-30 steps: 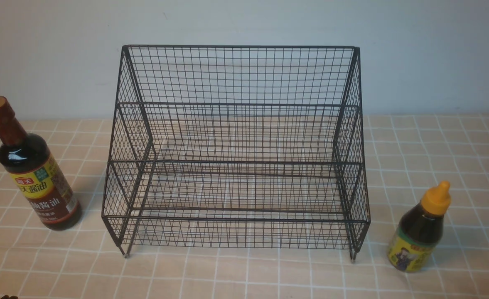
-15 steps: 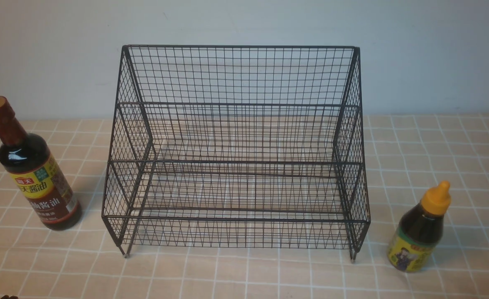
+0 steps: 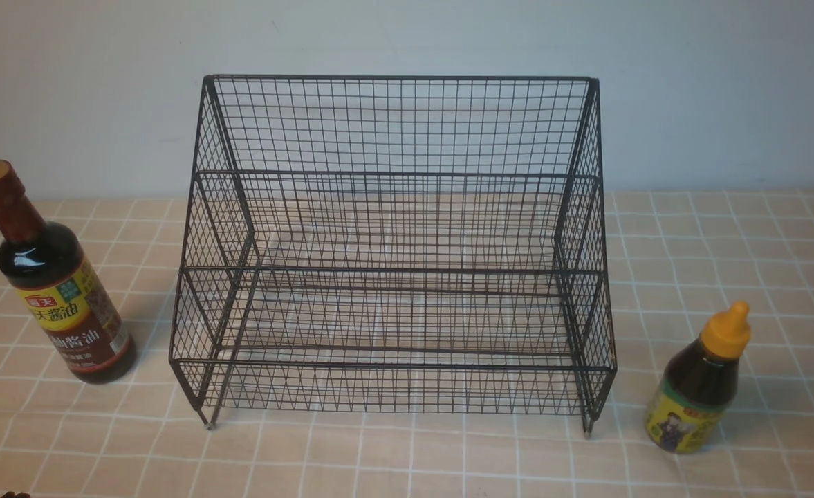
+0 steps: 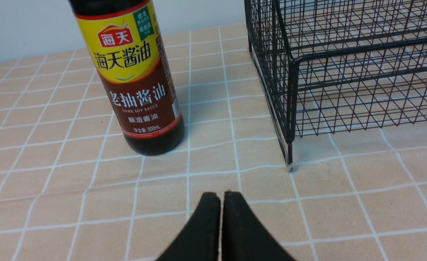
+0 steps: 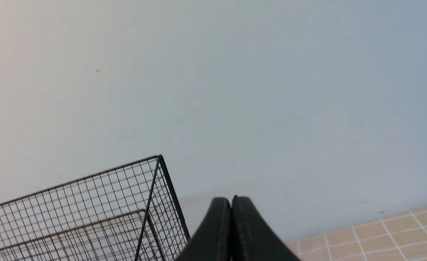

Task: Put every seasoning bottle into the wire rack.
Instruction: Use the right arm to grab the condiment bottle closest to it

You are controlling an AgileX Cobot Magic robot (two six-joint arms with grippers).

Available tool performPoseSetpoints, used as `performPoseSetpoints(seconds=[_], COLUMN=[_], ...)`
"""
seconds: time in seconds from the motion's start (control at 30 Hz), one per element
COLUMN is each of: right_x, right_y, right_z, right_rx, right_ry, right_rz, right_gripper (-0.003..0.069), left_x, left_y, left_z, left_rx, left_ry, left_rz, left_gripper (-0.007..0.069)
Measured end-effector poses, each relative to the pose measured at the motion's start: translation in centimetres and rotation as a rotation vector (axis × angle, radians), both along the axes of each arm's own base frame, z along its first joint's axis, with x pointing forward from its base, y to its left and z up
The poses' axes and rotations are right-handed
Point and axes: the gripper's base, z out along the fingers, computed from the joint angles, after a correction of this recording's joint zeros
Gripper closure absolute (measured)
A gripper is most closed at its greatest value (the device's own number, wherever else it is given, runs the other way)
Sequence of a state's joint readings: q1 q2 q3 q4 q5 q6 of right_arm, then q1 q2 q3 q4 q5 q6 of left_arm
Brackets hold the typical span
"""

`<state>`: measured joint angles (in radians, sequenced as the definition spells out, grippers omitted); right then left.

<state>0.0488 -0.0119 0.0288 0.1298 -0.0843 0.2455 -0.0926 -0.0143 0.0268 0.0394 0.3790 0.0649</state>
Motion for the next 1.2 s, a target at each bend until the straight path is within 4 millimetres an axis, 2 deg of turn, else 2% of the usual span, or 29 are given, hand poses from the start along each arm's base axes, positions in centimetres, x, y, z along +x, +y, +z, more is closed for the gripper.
performPoseSetpoints(seconds=[0.2, 0.3, 0.37, 0.4, 0.43, 0.47, 0.5, 0.53, 0.63, 0.73, 0.8, 0.93, 1.0, 1.03, 1.07, 1.1, 1.17, 1.2], right_x=[0.0, -0.3, -0.6, -0.7, -0.7, -0.7, -0.5, -0.4, 1.8, 3.6, 6.1, 9.3, 10.1, 11.1, 11.3, 12.1, 12.7, 13.5], right_y=[0.0, -0.2, -0.1, 0.0, 0.0, 0.2, 0.4, 0.5, 1.2, 1.6, 2.4, 3.4, 3.5, 3.6, 3.6, 3.6, 3.6, 3.5], right_z=[0.1, 1.0, 2.1, 3.3, 3.5, 5.9, 7.4, 7.9, 10.7, 11.4, 11.5, 9.9, 9.2, 8.2, 8.0, 7.1, 6.4, 5.4], right_rx=[0.015, 0.053, 0.055, 0.036, 0.028, -0.021, -0.065, -0.082, -0.194, -0.236, -0.291, -0.349, -0.351, -0.36, -0.356, -0.351, -0.35, -0.345], right_ry=[-0.009, -0.114, -0.171, -0.195, -0.195, -0.22, -0.22, -0.216, -0.149, -0.09, -0.012, 0.124, 0.175, 0.243, 0.252, 0.312, 0.354, 0.414], right_rz=[-0.001, -0.002, 0.004, 0.008, 0.01, 0.018, 0.024, 0.026, 0.058, 0.095, 0.163, 0.273, 0.293, 0.309, 0.311, 0.316, 0.316, 0.315], right_gripper=[0.0673, 0.0673, 0.0673, 0.0673, 0.0673, 0.0669, 0.0666, 0.0665, 0.0647, 0.0632, 0.0607, 0.0546, 0.0515, 0.0462, 0.0447, 0.0384, 0.0344, 0.0263], left_x=[0.0, 0.0, 0.0, 0.0, 0.0, 0.0, 0.0, 0.0, 0.0, 0.0, 0.0, 0.0, 0.0, 0.0, 0.0, 0.0, 0.0, 0.0], left_y=[0.0, 0.0, 0.0, 0.0, 0.0, 0.0, 0.0, 0.0, 0.0, 0.0, 0.0, 0.0, 0.0, 0.0, 0.0, 0.0, 0.0, 0.0], left_z=[0.0, 0.0, 0.0, 0.0, 0.0, 0.0, 0.0, 0.0, 0.0, 0.0, 0.0, 0.0, 0.0, 0.0, 0.0, 0.0, 0.0, 0.0], left_rx=[0.0, 0.0, 0.0, 0.0, 0.0, 0.0, 0.0, 0.0, 0.0, 0.0, 0.0, 0.0, 0.0, 0.0, 0.0, 0.0, 0.0, 0.0], left_ry=[0.0, 0.0, 0.0, 0.0, 0.0, 0.0, 0.0, 0.0, 0.0, 0.0, 0.0, 0.0, 0.0, 0.0, 0.0, 0.0, 0.0, 0.0], left_rz=[0.0, 0.0, 0.0, 0.0, 0.0, 0.0, 0.0, 0.0, 0.0, 0.0, 0.0, 0.0, 0.0, 0.0, 0.0, 0.0, 0.0, 0.0], left_gripper=[0.0631, 0.0631, 0.0631, 0.0631, 0.0631, 0.0631, 0.0631, 0.0631, 0.0631, 0.0631, 0.0631, 0.0631, 0.0631, 0.0631, 0.0631, 0.0631, 0.0631, 0.0631])
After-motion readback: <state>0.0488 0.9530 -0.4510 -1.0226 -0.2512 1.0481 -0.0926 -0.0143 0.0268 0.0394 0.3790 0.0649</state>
